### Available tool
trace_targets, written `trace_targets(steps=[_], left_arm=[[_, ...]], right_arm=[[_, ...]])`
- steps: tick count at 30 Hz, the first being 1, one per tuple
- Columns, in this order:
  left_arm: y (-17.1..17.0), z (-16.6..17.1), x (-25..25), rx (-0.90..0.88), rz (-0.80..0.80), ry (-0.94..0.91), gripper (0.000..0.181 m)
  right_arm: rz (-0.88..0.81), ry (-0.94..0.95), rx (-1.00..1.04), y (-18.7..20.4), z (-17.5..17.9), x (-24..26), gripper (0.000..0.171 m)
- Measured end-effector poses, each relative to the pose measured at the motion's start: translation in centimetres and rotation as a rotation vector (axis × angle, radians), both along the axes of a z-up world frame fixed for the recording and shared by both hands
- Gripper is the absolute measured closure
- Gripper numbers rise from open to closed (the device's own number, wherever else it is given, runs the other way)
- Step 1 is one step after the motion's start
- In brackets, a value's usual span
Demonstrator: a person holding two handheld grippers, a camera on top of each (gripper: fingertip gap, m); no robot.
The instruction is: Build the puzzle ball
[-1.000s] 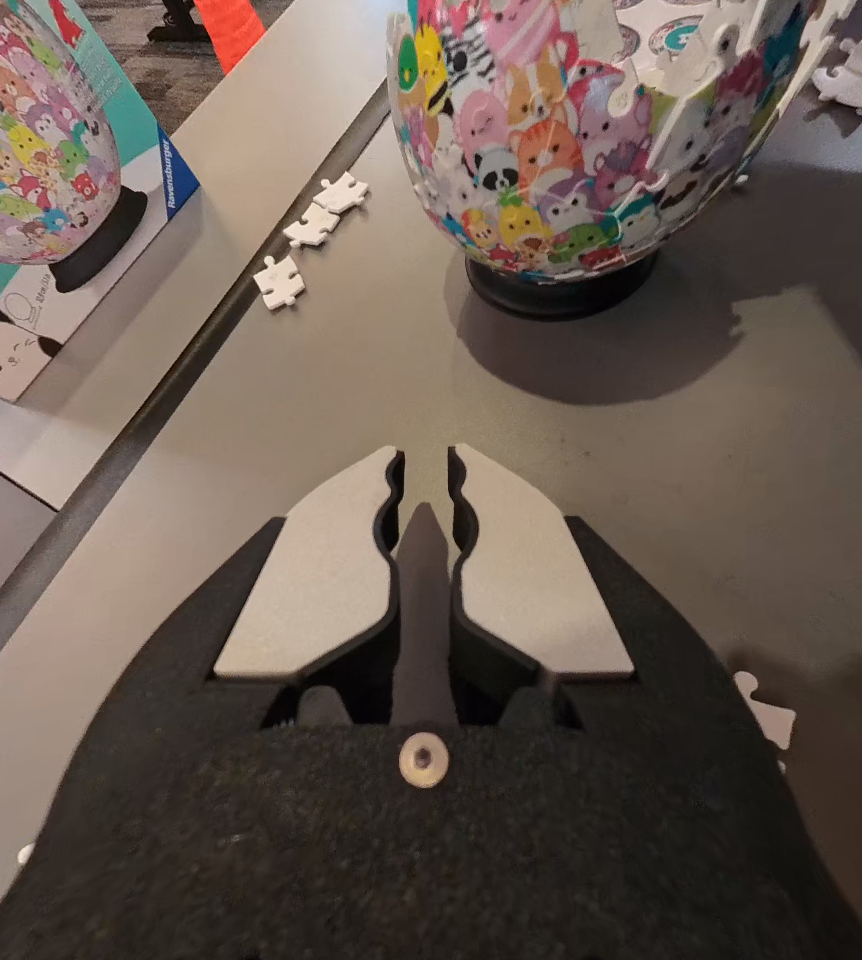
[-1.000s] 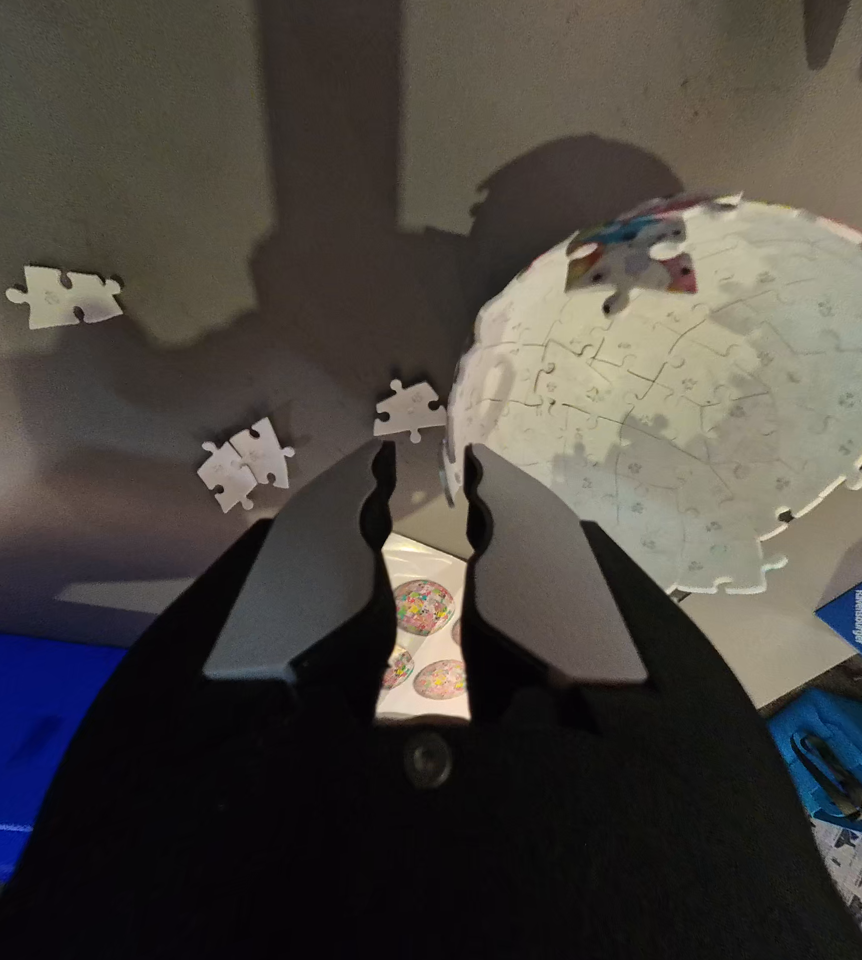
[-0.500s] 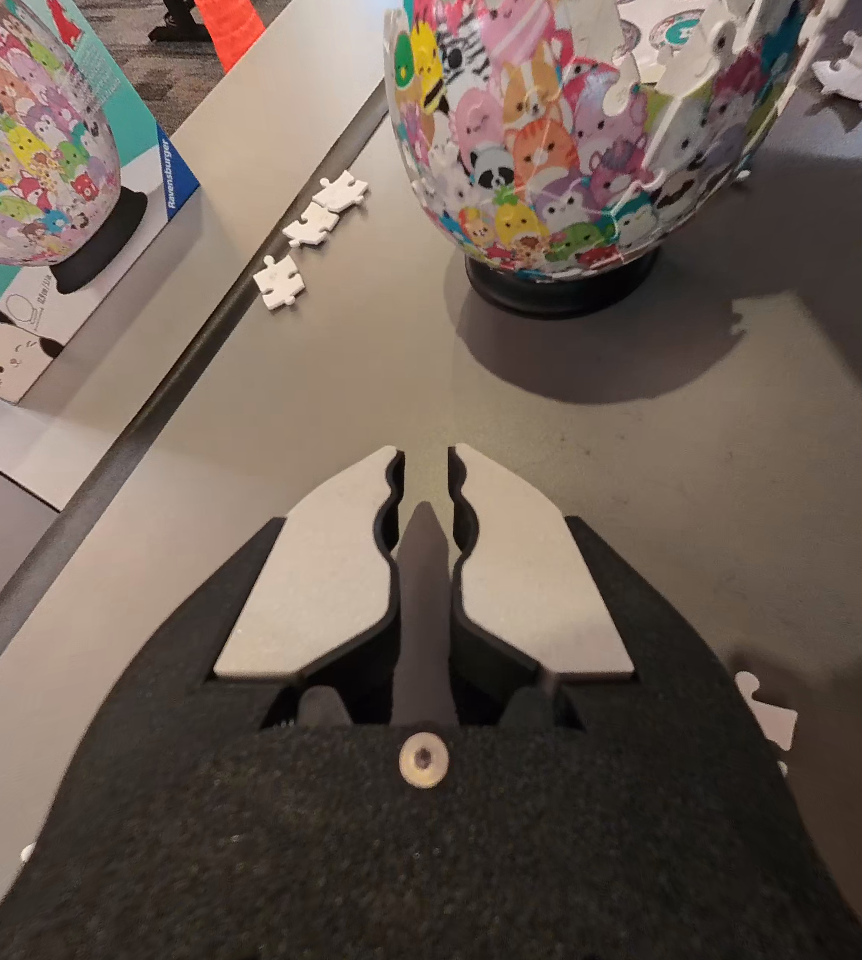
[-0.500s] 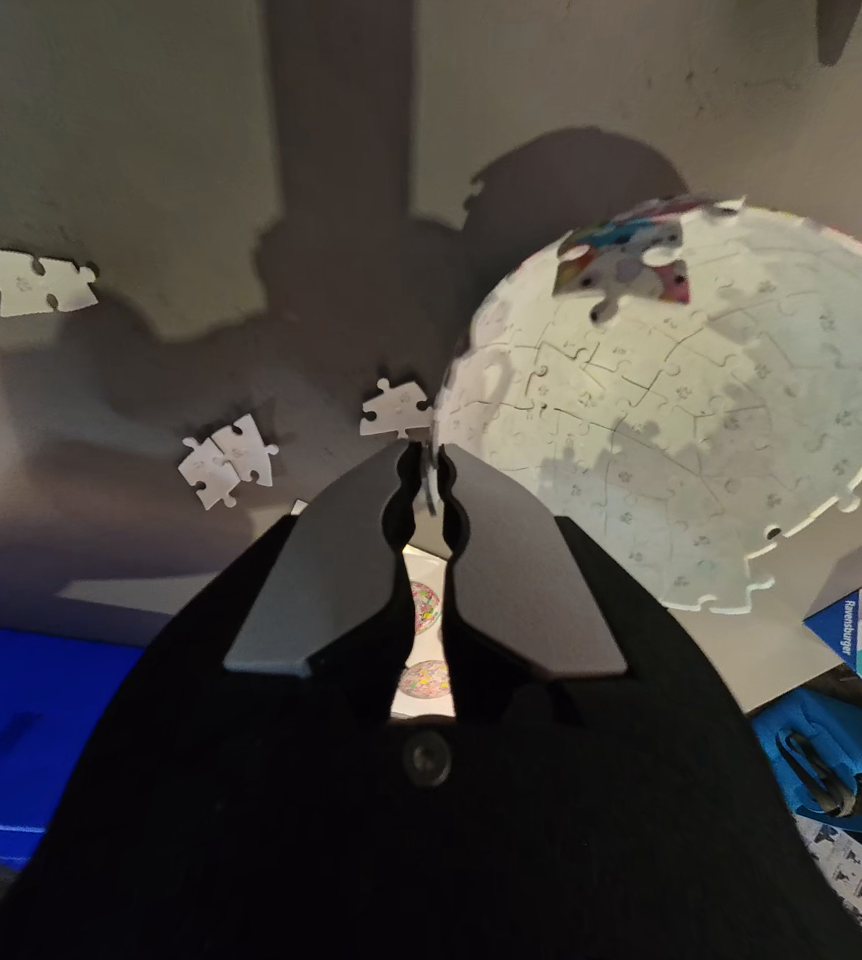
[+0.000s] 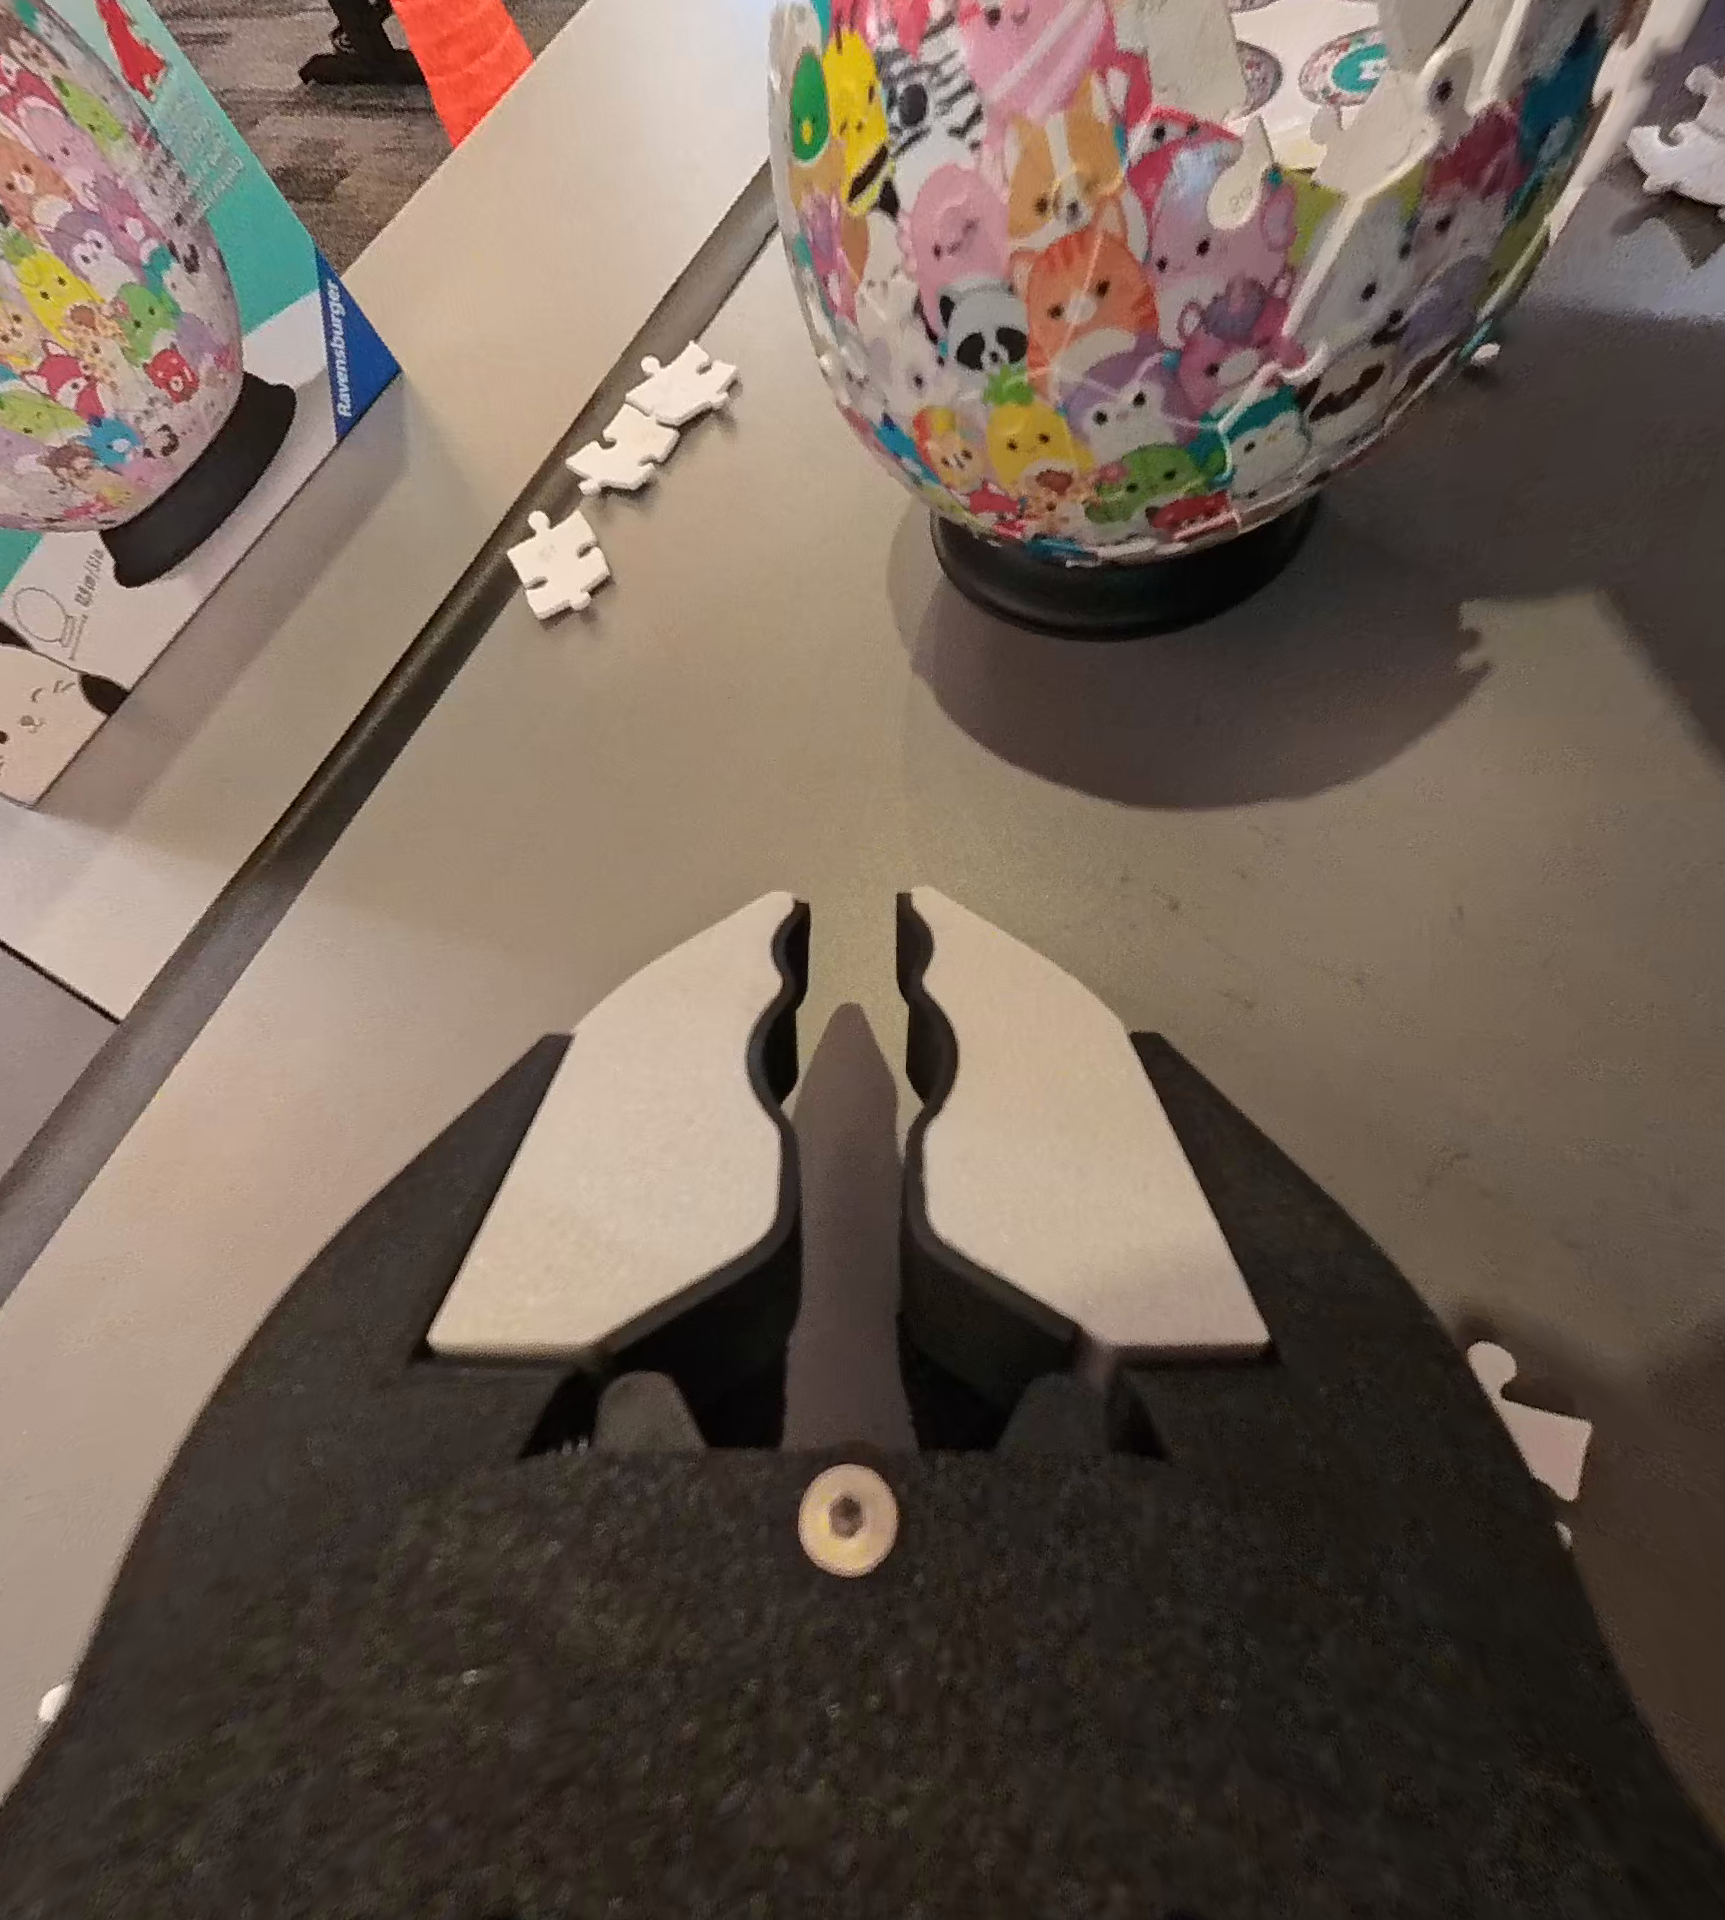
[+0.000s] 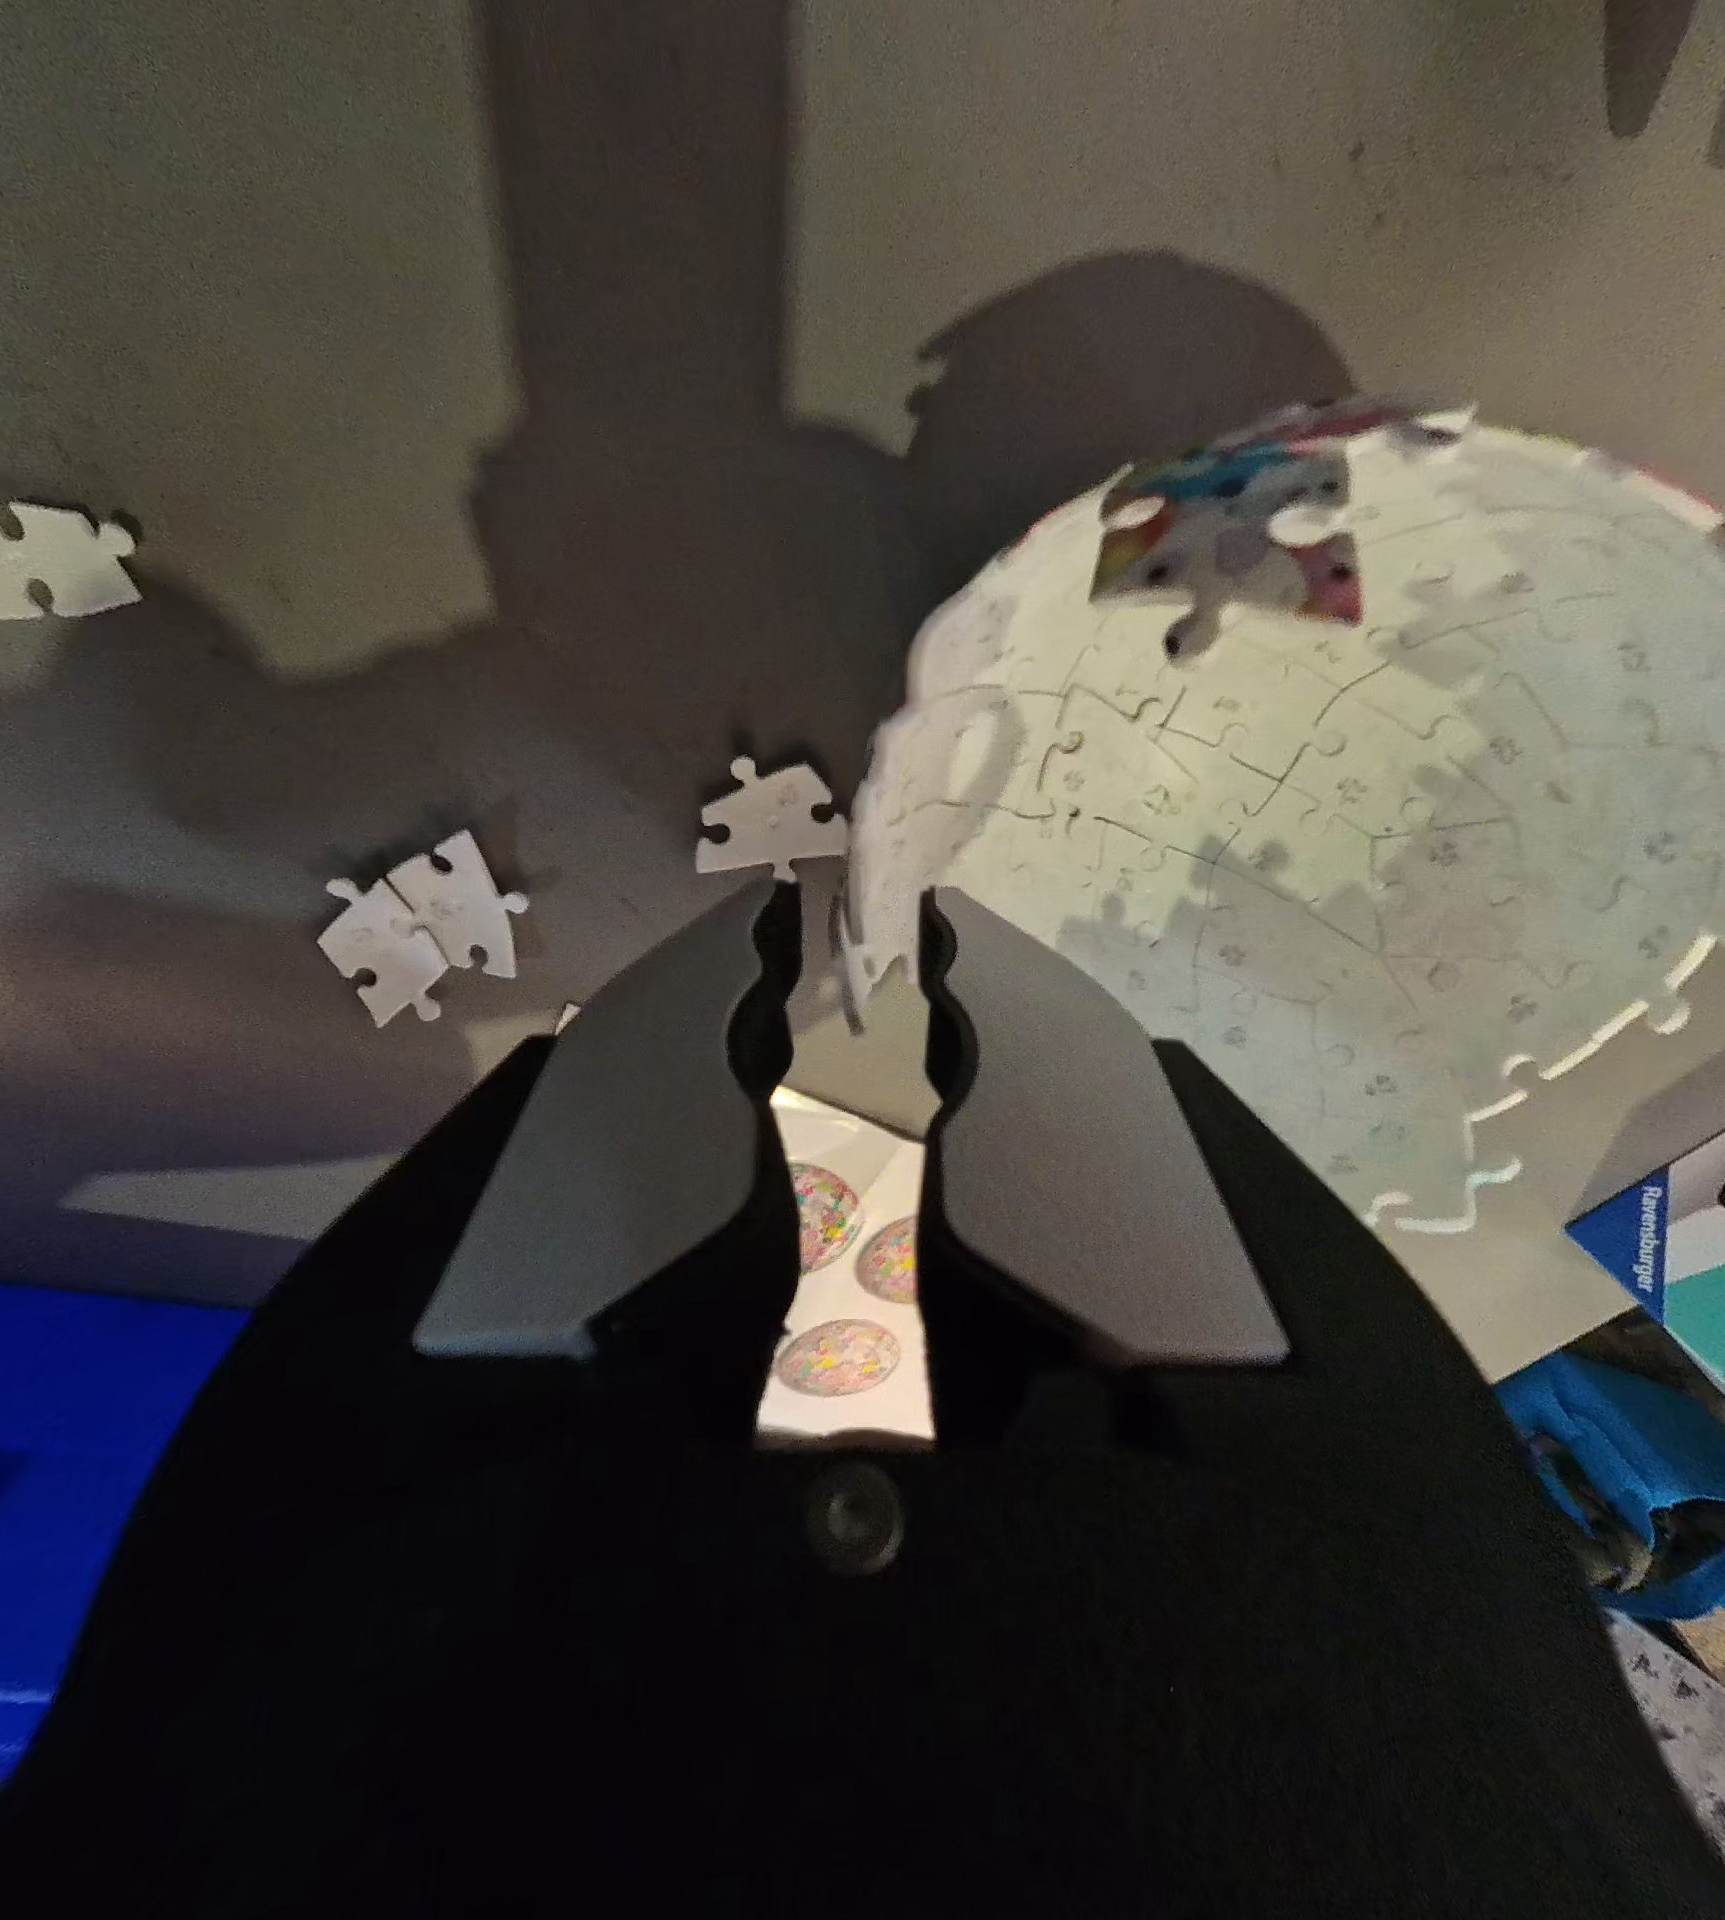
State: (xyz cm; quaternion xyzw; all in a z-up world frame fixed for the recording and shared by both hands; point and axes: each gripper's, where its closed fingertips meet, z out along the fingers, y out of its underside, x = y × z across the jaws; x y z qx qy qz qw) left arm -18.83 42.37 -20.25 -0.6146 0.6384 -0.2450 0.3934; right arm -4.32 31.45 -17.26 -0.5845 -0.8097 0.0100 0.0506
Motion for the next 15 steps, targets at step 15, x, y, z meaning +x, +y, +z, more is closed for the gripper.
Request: trace_targets(steps=[15], left_arm=[[0.0,0.0,0.0,0.003,0.000,0.000,0.166]], right_arm=[[0.009,-0.017,-0.041,-0.1,-1.5,-0.7,0.167]])
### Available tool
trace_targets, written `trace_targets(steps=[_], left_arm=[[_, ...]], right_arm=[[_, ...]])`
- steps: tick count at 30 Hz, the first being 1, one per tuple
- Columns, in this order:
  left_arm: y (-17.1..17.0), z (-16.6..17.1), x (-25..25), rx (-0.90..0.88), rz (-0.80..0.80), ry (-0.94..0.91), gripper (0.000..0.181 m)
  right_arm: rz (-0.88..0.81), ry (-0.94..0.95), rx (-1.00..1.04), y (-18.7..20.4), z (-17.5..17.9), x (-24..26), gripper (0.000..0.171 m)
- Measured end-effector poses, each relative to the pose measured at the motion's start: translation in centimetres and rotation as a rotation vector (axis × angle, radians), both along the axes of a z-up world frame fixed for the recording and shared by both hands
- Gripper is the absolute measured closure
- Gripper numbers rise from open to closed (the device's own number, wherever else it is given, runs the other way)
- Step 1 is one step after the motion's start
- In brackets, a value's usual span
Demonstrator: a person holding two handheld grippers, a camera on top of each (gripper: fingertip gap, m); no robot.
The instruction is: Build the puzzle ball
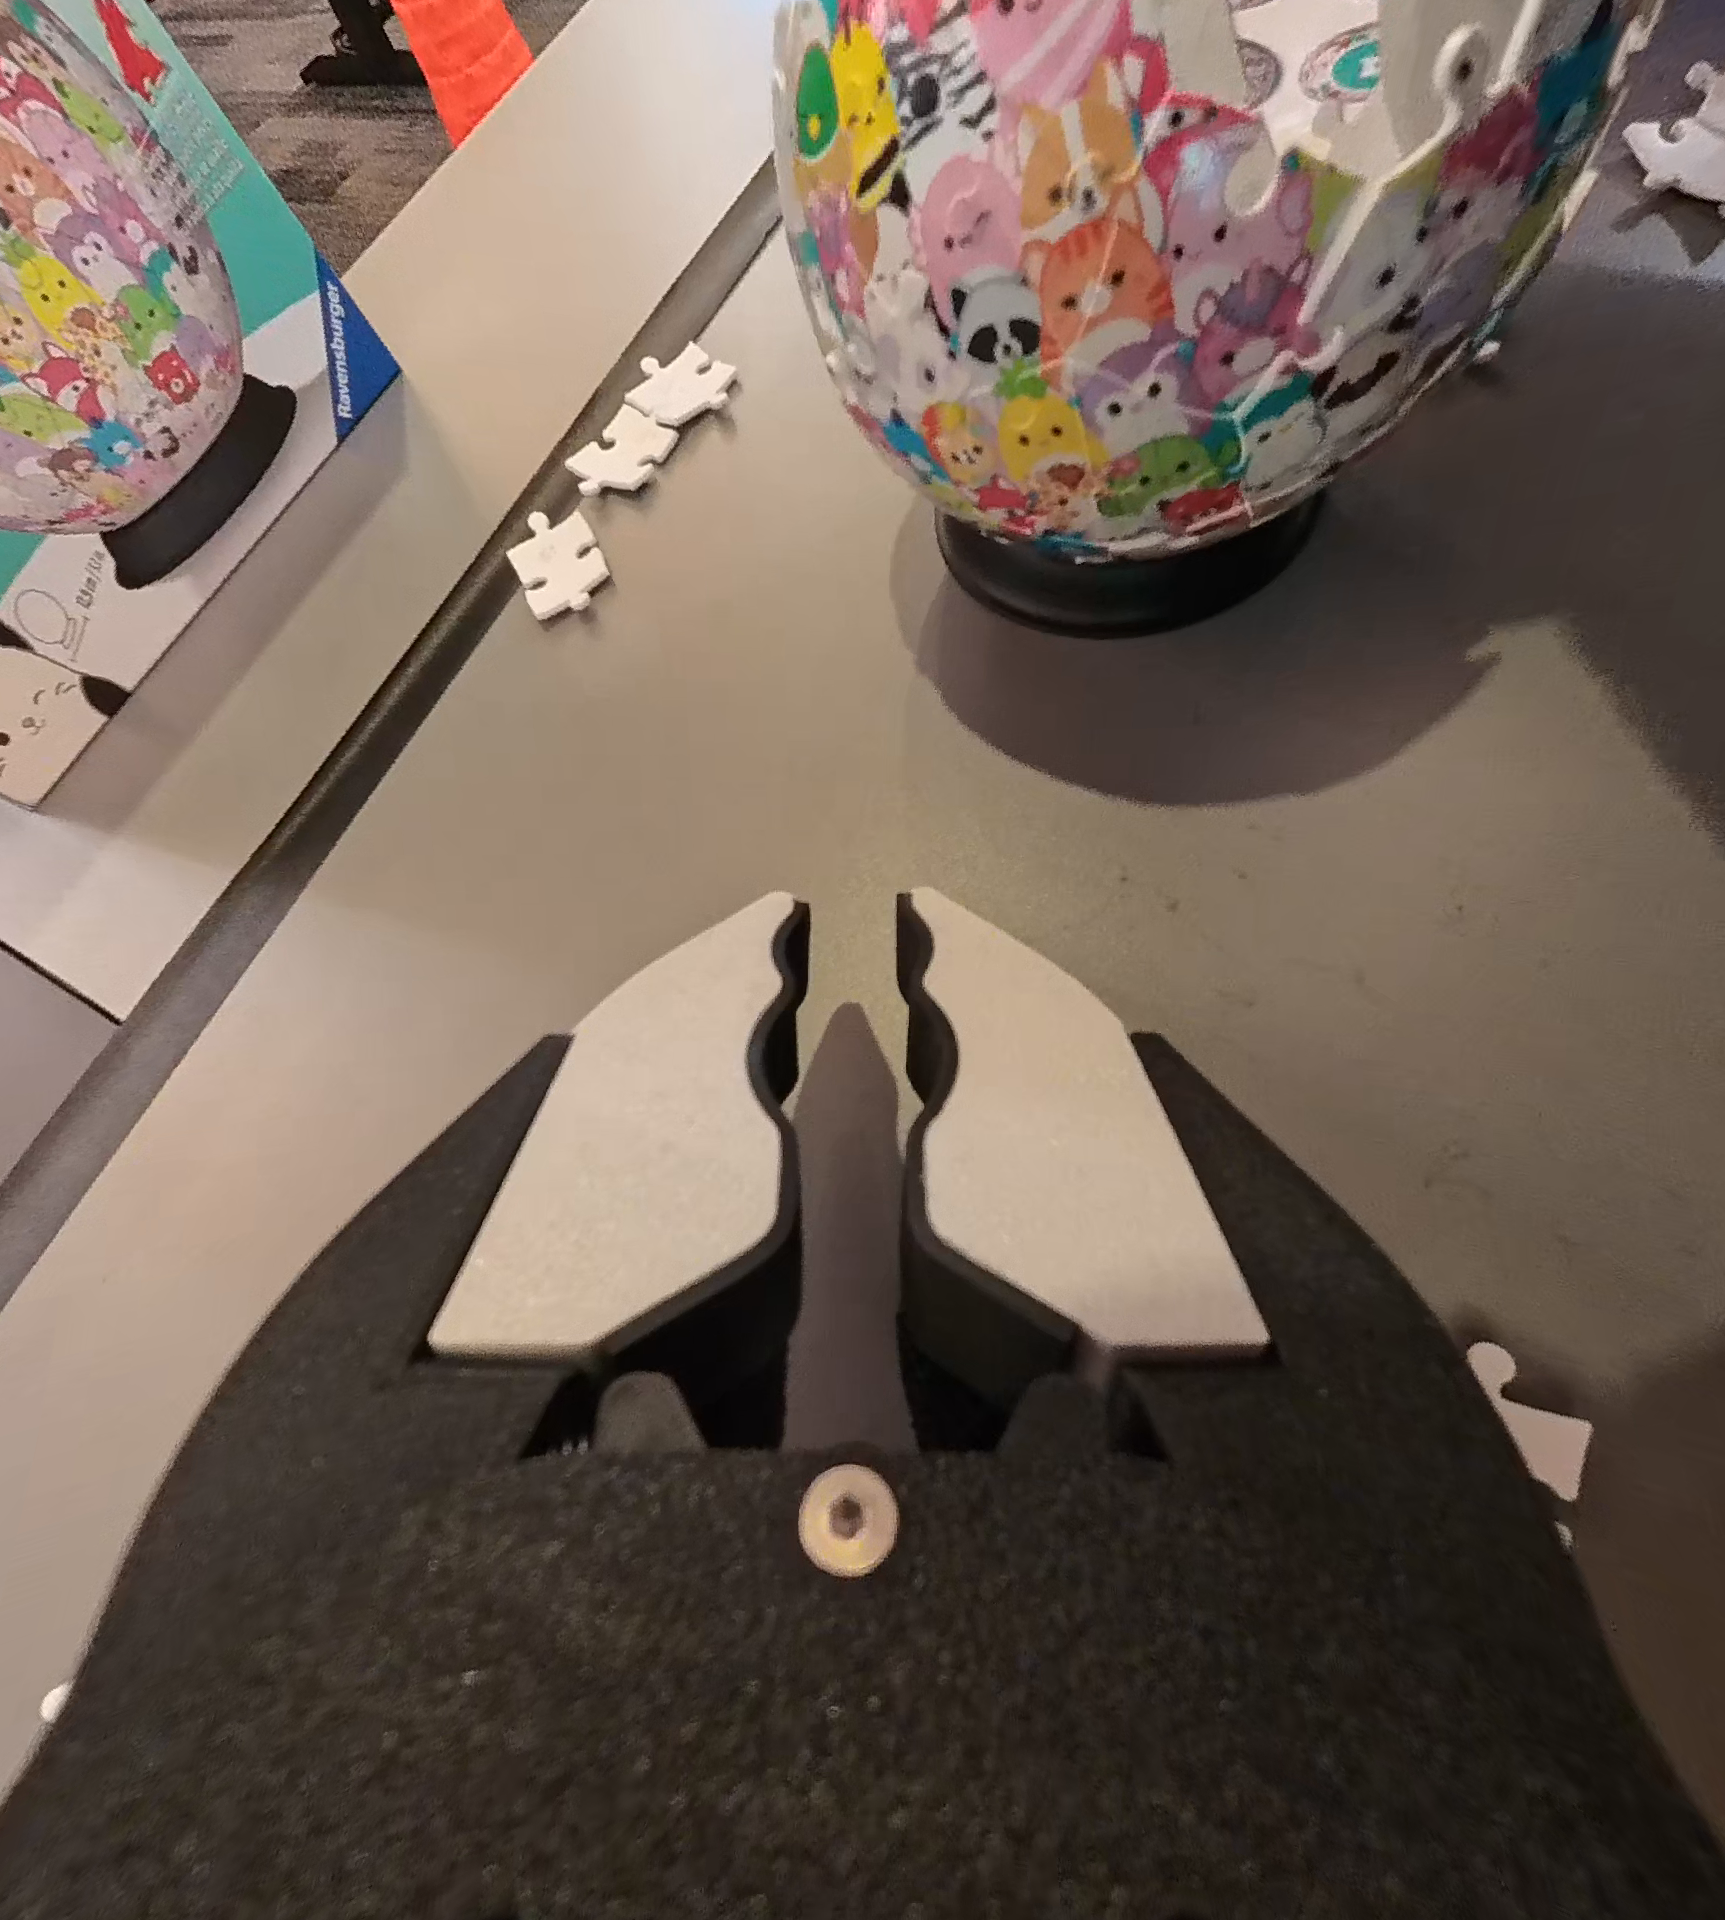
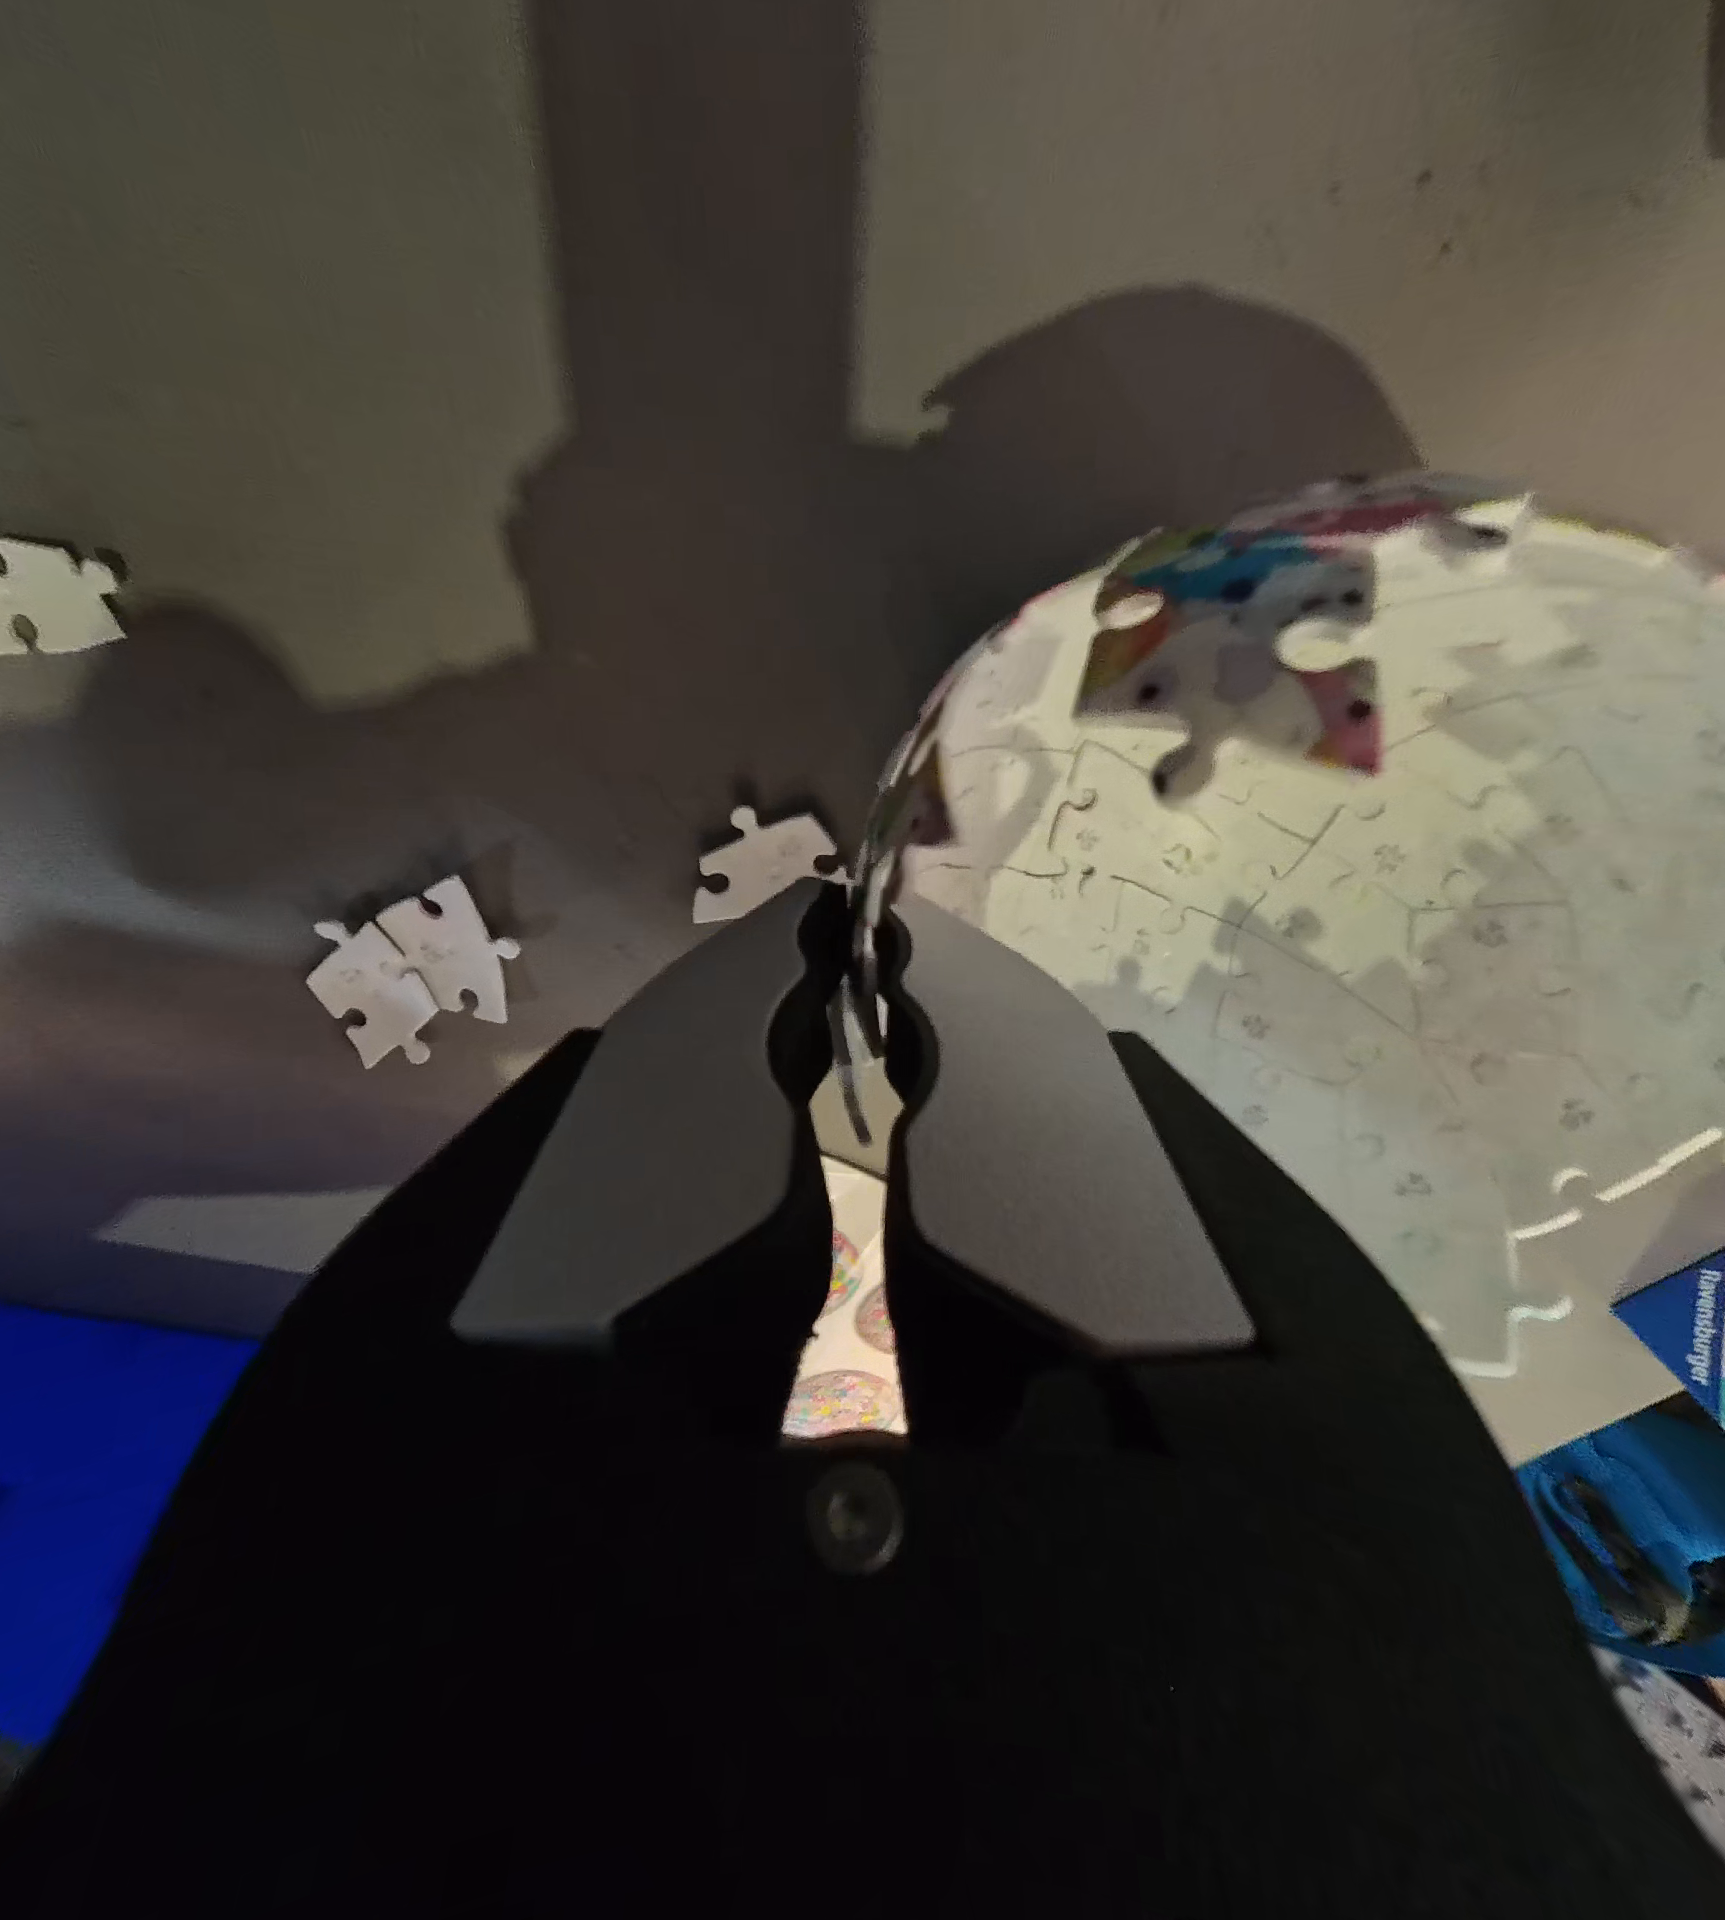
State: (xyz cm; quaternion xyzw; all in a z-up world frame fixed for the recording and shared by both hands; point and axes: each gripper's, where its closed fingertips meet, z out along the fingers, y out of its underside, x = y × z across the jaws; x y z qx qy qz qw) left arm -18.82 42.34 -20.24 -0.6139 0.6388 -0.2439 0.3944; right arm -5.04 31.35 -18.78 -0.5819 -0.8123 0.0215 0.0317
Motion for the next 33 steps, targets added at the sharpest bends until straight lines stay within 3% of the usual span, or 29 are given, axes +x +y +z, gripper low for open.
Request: trace_targets(steps=[13,18,24,33], left_arm=[[0.0,0.0,0.0,0.001,0.001,-0.002,0.166],[-0.1,0.0,0.0,-0.001,0.001,-0.003,0.166],[-0.1,-0.1,0.0,0.002,0.000,0.005,0.166],[-0.1,-0.1,-0.1,0.006,0.000,0.005,0.166]], right_arm=[[-0.020,-0.008,0.032,0.4,-0.7,0.1,0.166],[-0.079,-0.016,0.093,0.4,-1.0,0.8,0.141],[-0.045,0.060,0.172,0.3,0.0,-0.3,0.154],[-0.047,0.052,0.183,0.5,-1.2,-0.9,0.167]])
